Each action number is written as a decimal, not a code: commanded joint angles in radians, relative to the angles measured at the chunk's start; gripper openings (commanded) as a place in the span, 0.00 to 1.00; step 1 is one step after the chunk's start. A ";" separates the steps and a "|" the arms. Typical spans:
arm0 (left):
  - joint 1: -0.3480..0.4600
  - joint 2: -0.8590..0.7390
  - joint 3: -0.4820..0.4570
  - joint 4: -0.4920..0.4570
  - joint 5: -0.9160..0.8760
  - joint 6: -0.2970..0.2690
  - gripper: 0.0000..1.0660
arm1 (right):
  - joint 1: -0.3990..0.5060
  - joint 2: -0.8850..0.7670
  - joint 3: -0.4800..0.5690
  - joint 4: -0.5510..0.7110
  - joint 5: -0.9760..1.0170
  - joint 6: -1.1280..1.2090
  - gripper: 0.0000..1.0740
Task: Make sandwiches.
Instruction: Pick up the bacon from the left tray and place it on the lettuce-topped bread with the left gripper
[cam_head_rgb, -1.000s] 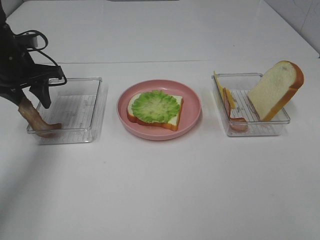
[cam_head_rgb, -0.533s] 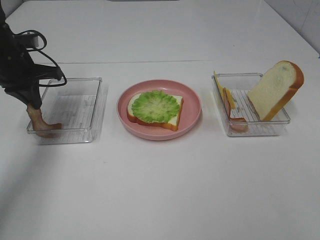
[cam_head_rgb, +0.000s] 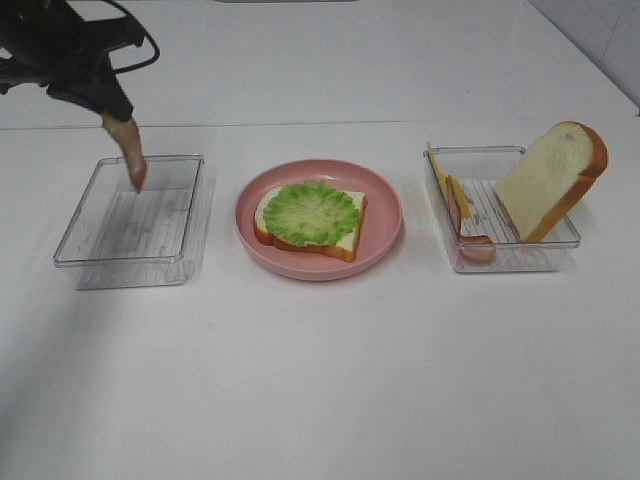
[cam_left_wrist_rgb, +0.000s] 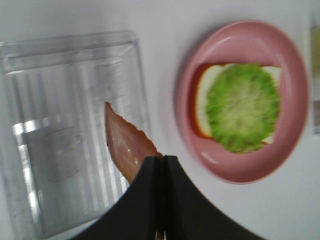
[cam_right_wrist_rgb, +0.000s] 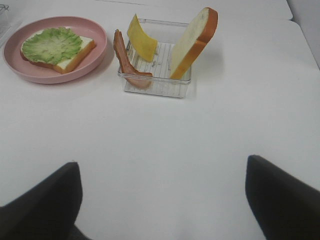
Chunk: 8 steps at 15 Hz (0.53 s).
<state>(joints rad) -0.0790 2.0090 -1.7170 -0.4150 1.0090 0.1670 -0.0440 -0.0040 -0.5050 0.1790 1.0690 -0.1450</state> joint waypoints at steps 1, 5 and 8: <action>-0.001 -0.006 -0.029 -0.234 -0.029 0.105 0.00 | -0.004 -0.020 0.002 0.001 -0.006 -0.010 0.74; -0.013 0.042 -0.030 -0.583 -0.048 0.269 0.00 | -0.004 -0.020 0.002 0.001 -0.006 -0.010 0.74; -0.107 0.156 -0.044 -0.745 -0.046 0.351 0.00 | -0.004 -0.020 0.002 0.001 -0.006 -0.010 0.74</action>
<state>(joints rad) -0.1610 2.1420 -1.7500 -1.1170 0.9580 0.5020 -0.0440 -0.0040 -0.5050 0.1790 1.0690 -0.1450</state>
